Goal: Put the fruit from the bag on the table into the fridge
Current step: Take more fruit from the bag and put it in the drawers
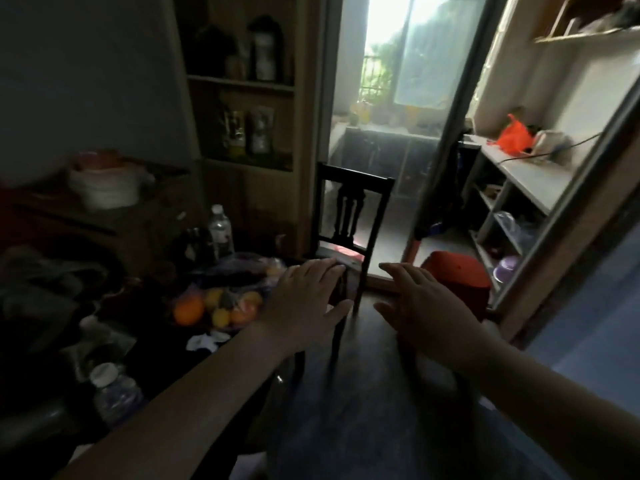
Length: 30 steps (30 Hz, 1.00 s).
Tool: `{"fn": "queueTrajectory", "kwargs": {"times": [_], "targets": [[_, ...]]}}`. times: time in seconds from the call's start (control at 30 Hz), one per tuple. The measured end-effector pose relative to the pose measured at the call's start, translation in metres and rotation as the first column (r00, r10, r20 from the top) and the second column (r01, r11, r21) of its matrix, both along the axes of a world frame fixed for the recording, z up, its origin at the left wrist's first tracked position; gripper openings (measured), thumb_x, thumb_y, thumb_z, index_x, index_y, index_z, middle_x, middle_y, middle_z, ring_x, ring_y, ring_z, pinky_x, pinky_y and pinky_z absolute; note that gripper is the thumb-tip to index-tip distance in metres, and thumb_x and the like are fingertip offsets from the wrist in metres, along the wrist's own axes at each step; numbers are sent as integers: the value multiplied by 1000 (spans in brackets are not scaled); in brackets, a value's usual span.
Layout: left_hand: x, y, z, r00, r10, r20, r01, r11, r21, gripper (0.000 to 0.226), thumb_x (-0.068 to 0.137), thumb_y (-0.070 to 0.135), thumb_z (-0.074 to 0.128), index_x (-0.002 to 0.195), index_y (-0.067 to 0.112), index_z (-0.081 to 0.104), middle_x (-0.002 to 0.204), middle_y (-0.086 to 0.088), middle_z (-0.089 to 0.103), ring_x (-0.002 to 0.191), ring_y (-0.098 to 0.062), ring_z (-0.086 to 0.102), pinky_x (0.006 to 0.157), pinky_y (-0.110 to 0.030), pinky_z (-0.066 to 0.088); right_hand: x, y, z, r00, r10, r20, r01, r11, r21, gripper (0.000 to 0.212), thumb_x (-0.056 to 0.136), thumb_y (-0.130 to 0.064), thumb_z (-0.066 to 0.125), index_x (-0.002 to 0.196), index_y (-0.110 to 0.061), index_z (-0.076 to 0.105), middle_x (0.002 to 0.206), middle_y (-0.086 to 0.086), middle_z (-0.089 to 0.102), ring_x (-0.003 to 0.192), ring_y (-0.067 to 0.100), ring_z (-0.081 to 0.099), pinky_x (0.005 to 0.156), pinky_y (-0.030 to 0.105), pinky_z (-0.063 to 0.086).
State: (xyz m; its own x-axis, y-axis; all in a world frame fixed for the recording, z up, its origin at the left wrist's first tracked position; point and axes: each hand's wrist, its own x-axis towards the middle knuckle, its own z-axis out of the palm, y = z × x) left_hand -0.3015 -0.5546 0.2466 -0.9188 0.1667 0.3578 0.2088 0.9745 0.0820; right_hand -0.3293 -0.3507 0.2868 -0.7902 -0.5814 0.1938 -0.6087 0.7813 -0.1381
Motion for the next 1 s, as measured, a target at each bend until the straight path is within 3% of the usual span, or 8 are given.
{"fn": "queueTrajectory", "kwargs": {"times": [0.17, 0.37, 0.53, 0.67, 0.77, 0.83, 1.0], "targets": [[-9, -79, -37, 983, 135, 125, -137, 991, 2, 64, 86, 56, 34, 131, 14, 52, 135, -6, 52, 124, -26, 48, 97, -42, 42, -37, -75, -25, 991, 131, 34, -132, 991, 9, 64, 93, -45, 48, 147, -19, 24, 149, 0, 34, 136, 17, 32, 106, 28, 33], [1, -148, -68, 949, 268, 166, -280, 959, 53, 66, 85, 57, 34, 131, 13, 52, 134, -8, 54, 122, -26, 50, 100, -42, 38, -70, -153, -62, 959, 276, 68, -278, 960, 16, 58, 93, -43, 51, 143, -17, 36, 142, 1, 43, 131, 21, 40, 102, 31, 38], [1, -186, -92, 897, 377, 228, -397, 917, 45, 83, 81, 65, 12, 145, 17, 33, 150, -3, 34, 138, -22, 30, 110, -37, 23, -100, -204, -96, 919, 379, 113, -383, 923, 21, 59, 91, -39, 52, 142, -13, 36, 141, 4, 43, 131, 24, 40, 101, 37, 41], [-18, -197, -100, 837, 463, 292, -501, 863, 68, 91, 75, 67, -4, 149, 20, 19, 156, 0, 20, 143, -17, 17, 112, -32, 16, -132, -239, -118, 883, 430, 187, -440, 898, 13, 61, 92, -39, 51, 144, -13, 32, 146, 4, 38, 135, 22, 34, 104, 34, 36], [-44, -202, -108, 776, 550, 309, -597, 799, 76, 87, 78, 67, 0, 149, 20, 18, 156, -2, 20, 142, -19, 18, 112, -34, 20, -162, -262, -133, 843, 491, 221, -506, 862, 18, 62, 93, -42, 49, 145, -14, 31, 147, 4, 37, 137, 22, 33, 106, 35, 36], [-62, -206, -117, 725, 599, 341, -650, 759, 49, 74, 91, 64, 15, 150, 19, 16, 156, -3, 19, 143, -21, 16, 113, -38, 20, -184, -277, -141, 815, 523, 248, -544, 839, 21, 60, 94, -41, 49, 145, -15, 31, 146, 4, 38, 136, 22, 33, 105, 33, 33], [-109, -228, -139, 658, 611, 441, -706, 704, 78, 60, 98, 51, 26, 149, 20, 20, 155, -1, 21, 143, -20, 16, 113, -40, 20, -238, -310, -168, 758, 576, 307, -616, 786, 47, 60, 94, -43, 49, 145, -16, 32, 146, 4, 39, 136, 22, 32, 108, 35, 29]]}}
